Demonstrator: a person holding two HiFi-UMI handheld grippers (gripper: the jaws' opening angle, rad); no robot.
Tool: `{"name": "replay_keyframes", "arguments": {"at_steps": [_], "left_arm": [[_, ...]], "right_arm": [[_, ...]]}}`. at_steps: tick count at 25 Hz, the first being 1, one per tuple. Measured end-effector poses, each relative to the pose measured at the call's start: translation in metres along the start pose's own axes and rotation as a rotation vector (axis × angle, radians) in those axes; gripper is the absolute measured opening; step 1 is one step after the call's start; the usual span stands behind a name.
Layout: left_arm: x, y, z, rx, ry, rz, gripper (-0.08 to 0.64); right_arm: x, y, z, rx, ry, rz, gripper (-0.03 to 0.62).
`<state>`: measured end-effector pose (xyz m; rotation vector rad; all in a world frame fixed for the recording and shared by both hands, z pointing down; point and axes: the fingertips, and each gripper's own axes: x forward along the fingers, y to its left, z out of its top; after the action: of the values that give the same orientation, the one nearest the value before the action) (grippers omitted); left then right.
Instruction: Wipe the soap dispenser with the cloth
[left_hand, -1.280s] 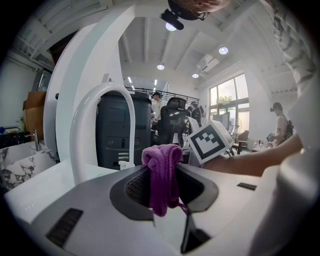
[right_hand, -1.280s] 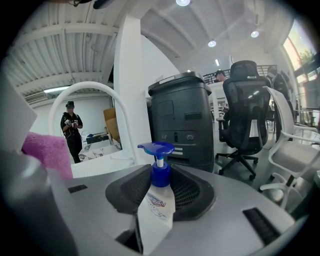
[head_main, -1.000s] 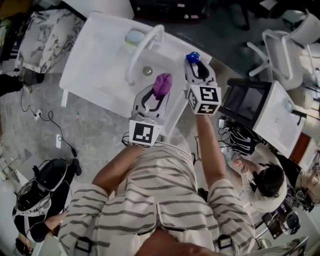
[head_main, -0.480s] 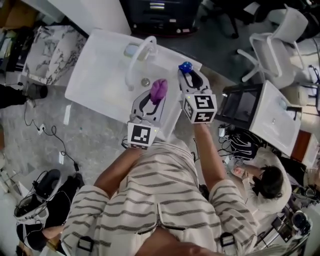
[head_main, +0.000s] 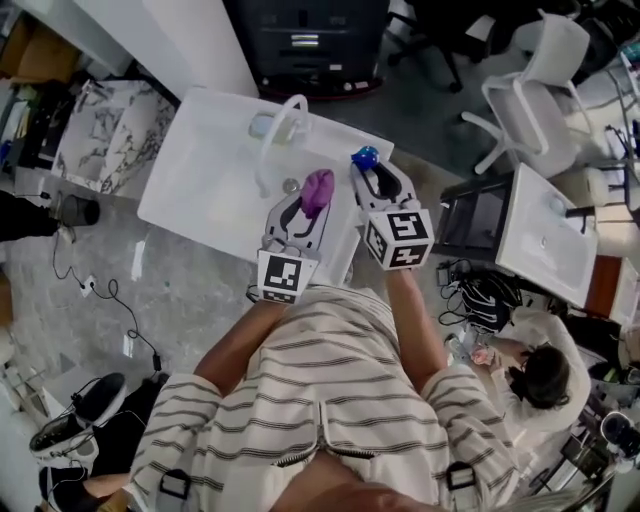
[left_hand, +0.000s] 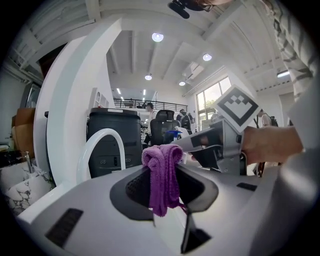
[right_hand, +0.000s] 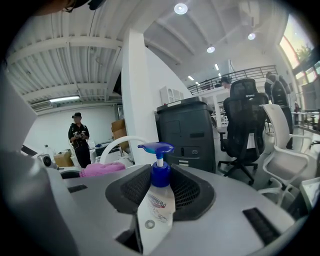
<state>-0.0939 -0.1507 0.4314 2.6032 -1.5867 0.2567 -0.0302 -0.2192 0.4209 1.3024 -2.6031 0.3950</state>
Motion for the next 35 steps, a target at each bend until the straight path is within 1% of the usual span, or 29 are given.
{"name": "replay_keyframes", "arguments": {"at_steps": [6, 13, 19, 26, 35], "left_arm": [[0.006, -0.011, 0.005, 0.018, -0.020, -0.031, 0.109], [0.013, -0.013, 0.010, 0.031, -0.030, -0.035, 0.109], [0.015, -0.018, 0.012, 0.034, -0.030, -0.050, 0.109], [0.015, -0.032, 0.007, 0.050, -0.036, -0.092, 0.109], [0.013, -0.053, 0.008, 0.088, -0.057, -0.176, 0.110]], "right_arm": [[-0.013, 0.001, 0.011, -0.010, -0.018, -0.009, 0.133], [-0.023, 0.006, 0.018, -0.020, -0.028, 0.009, 0.133], [-0.024, 0.005, 0.020, -0.014, -0.025, -0.002, 0.133], [-0.029, 0.003, 0.016, -0.014, -0.024, -0.013, 0.133], [-0.031, 0.012, 0.021, -0.028, -0.027, -0.014, 0.133]]}}
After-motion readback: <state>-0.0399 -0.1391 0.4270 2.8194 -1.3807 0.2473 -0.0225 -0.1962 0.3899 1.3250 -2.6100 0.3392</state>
